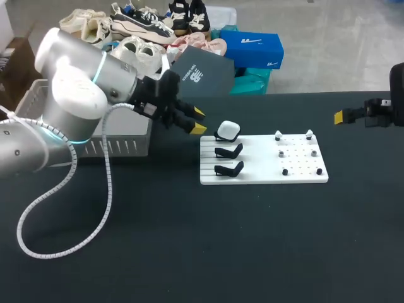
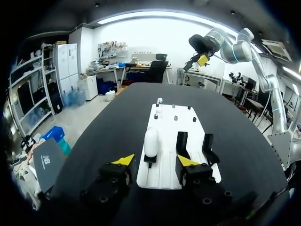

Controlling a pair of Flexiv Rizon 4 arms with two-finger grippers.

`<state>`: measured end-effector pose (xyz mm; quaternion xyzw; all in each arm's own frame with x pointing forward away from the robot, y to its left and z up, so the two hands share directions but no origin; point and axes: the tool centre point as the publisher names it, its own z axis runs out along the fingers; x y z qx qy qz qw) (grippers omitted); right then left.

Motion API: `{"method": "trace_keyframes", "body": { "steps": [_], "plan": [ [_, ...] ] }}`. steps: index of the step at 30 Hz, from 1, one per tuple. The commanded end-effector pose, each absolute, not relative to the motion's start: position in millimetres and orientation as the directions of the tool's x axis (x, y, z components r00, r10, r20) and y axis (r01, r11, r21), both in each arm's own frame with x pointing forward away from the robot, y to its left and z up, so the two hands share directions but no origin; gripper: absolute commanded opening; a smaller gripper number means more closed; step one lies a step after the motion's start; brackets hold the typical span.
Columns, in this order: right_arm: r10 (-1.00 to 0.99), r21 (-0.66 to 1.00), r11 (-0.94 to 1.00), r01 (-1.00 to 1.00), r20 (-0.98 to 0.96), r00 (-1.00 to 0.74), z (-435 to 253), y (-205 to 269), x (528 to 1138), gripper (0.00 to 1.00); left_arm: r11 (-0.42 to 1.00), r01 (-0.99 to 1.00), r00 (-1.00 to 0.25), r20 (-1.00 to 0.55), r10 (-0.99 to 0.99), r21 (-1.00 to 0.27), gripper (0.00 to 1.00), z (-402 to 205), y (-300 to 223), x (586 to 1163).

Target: Pick up each earbud case from the left stands, insert the matching earbuds, close the lid, and place the case in the box.

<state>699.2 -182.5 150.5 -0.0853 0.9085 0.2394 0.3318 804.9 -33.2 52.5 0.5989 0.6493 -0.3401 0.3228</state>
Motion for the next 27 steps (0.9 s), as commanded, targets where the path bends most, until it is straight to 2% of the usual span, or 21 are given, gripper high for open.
{"method": "trace_keyframes", "body": {
  "steps": [1,2,8,10,14,22,27],
  "plan": [
    [0.002,0.383,0.867,-0.32,-0.644,-0.765,149.4,-184.0,700.2,1.0,0.055,0.997,-0.069,-0.832,0.551,-0.046,0.62,47.5,-38.3,805.1],
    [0.002,0.383,0.867,-0.32,-0.644,-0.765,149.4,-184.0,700.2,1.0,0.055,0.997,-0.068,-0.832,0.55,-0.046,0.72,46.8,-39.3,805.6],
    [0.002,0.383,0.867,-0.32,-0.644,-0.765,149.4,-184.0,700.2,1.0,0.046,0.998,-0.066,-0.838,0.541,-0.049,0.78,44.3,-45.4,807.6],
    [0.002,0.383,0.867,-0.32,-0.644,-0.765,149.4,-184.0,700.2,1.0,0.039,0.998,-0.061,-0.84,0.539,-0.048,0.75,43.4,-48.1,807.3],
    [0.002,0.383,0.867,-0.32,-0.644,-0.765,149.4,-184.0,700.2,1.0,0.033,0.998,-0.057,-0.841,0.538,-0.047,0.73,42.1,-51.2,807.9],
    [0.002,0.383,0.867,-0.32,-0.644,-0.765,149.4,-184.0,700.2,1.0,0.035,0.999,-0.041,-0.844,0.535,-0.026,0.6,36.0,-57.4,813.2],
    [0.002,0.383,0.867,-0.32,-0.644,-0.765,149.4,-184.0,700.2,1.0,0.025,0.999,-0.033,-0.846,0.532,-0.023,0.65,33.1,-61.2,811.2]
  ]
}}
